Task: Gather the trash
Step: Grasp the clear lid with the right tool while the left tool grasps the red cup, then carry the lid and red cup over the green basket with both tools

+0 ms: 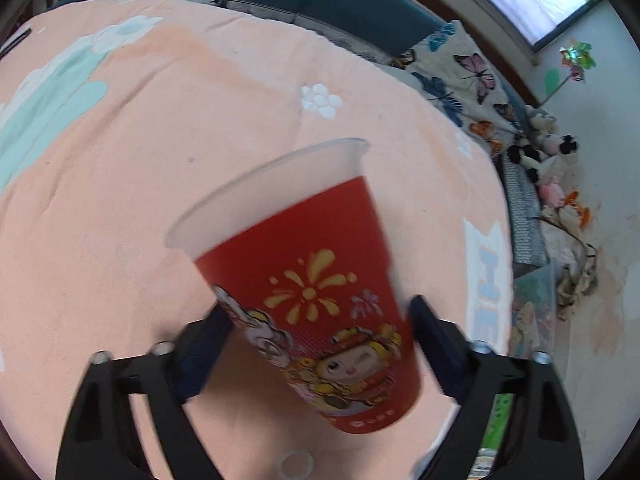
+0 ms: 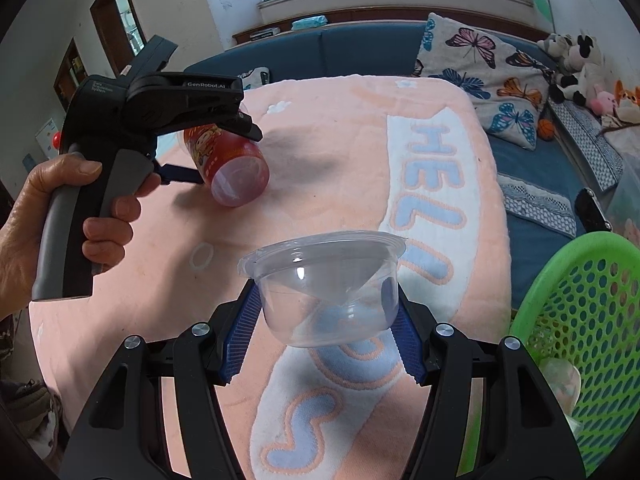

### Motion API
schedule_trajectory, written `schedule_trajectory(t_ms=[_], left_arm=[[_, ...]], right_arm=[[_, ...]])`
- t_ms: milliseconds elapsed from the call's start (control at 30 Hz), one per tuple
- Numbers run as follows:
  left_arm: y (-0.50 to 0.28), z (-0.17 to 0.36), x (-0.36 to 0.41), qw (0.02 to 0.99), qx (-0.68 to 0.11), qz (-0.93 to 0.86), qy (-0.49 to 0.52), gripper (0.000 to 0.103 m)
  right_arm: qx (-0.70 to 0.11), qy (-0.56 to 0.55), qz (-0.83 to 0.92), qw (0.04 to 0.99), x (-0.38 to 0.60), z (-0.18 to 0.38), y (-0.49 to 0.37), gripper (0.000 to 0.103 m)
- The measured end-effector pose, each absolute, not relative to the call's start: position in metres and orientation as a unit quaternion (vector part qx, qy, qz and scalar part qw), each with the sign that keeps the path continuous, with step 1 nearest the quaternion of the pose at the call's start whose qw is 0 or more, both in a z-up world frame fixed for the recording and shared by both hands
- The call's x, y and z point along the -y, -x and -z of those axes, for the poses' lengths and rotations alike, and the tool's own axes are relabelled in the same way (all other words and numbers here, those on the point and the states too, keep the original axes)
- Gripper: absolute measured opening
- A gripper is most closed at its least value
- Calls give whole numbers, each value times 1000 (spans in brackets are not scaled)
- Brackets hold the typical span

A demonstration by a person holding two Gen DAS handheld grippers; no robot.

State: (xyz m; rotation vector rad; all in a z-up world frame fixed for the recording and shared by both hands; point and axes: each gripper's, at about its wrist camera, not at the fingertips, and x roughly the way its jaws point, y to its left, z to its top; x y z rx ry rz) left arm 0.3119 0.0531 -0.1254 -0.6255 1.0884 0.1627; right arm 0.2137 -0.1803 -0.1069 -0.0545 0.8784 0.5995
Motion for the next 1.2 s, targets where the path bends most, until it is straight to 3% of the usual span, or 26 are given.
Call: schedule_trajectory(t_ms=[300,1200], left_arm=[[-306,116,-48,824,-502,-65,256,68],[-216,58,-25,874,-469,50,116,68]], right_arm=[[-421,19,-283,862,183,110,-209,62],[-401,15,-265,877,189,81,-153,62]])
